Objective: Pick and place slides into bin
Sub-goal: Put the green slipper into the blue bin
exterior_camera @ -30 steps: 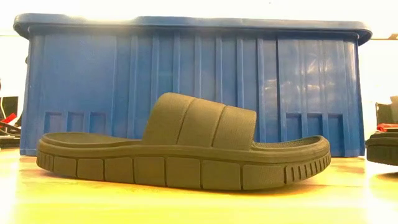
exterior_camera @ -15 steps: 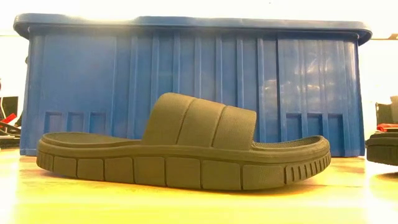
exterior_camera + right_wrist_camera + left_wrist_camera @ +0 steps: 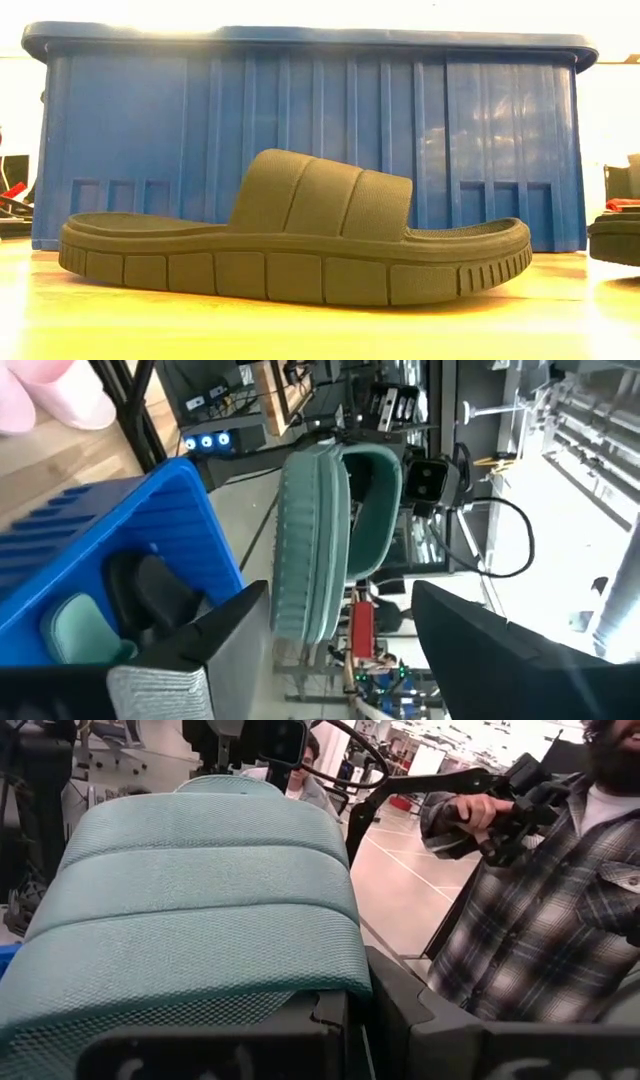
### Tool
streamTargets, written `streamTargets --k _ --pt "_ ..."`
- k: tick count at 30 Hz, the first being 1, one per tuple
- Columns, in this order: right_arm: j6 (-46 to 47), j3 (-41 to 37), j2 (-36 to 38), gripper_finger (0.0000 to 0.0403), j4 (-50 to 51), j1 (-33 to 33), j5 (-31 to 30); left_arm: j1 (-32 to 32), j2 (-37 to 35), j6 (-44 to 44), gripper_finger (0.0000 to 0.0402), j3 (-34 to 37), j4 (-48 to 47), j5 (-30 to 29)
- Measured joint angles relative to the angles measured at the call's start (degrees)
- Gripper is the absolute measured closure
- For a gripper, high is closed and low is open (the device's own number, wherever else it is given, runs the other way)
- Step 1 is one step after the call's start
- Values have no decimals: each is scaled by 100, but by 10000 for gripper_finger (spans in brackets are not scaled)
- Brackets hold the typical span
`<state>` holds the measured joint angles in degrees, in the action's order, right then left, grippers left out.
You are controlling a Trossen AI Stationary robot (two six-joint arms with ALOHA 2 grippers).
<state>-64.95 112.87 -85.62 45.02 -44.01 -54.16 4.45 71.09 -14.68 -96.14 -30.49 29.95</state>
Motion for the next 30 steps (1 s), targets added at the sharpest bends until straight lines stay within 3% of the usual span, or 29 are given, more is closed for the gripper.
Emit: streamTargets --k 11,26,30 --pt "-58 -395 -2 180 -540 352 816 -3 0 2 402 0 -1 -2" --pt "-386 -462 -116 245 -842 634 752 -24 0 4 402 2 1 -17" --pt "-225 -462 -116 259 -844 627 437 -27 0 4 402 2 3 -55"
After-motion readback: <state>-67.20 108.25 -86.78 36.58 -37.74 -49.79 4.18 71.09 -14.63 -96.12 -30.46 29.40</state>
